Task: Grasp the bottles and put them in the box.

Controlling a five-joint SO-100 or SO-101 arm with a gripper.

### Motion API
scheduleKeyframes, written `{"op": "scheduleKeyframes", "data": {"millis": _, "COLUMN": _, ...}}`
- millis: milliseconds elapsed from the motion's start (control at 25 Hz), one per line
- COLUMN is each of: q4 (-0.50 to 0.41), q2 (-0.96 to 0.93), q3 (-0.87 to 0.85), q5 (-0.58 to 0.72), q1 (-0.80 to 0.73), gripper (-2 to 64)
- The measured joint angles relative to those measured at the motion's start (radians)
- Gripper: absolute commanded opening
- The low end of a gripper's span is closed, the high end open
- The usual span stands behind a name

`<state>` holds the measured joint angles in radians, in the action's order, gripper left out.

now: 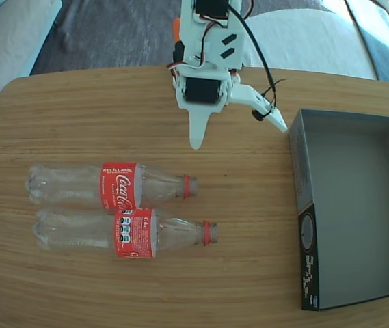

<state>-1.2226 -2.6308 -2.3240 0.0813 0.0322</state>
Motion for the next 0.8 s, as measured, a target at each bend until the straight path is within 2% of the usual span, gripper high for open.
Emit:
{"op": "scheduleKeyframes", "data": {"millis": 240, "q4": -0.020, "q2": 0.173, "q3": 0.144, "q5": 0.000, "q1": 0.002, "gripper": 2.8}}
{"op": "scheduleKeyframes", "data": {"millis": 320, "q4": -0.020, "q2": 0.202, "q3": 0.152, "q5": 0.009, "q1": 0.000, "gripper": 8.4}}
{"op": "scheduleKeyframes", "data": {"millis": 480, "q4": -0.025, "q2": 0.230, "q3": 0.155, "q5": 0.009, "q1": 0.000, "gripper": 25.5}}
{"op": "scheduleKeyframes", "data": {"millis": 600, "q4": -0.026, "q2": 0.261, "q3": 0.175, "q5": 0.009, "q1": 0.000, "gripper": 35.3}}
{"op": "scheduleKeyframes", "data": {"millis": 800, "q4": -0.026, "q2": 0.357, "q3": 0.256, "q5": 0.009, "q1": 0.002, "gripper": 36.8}}
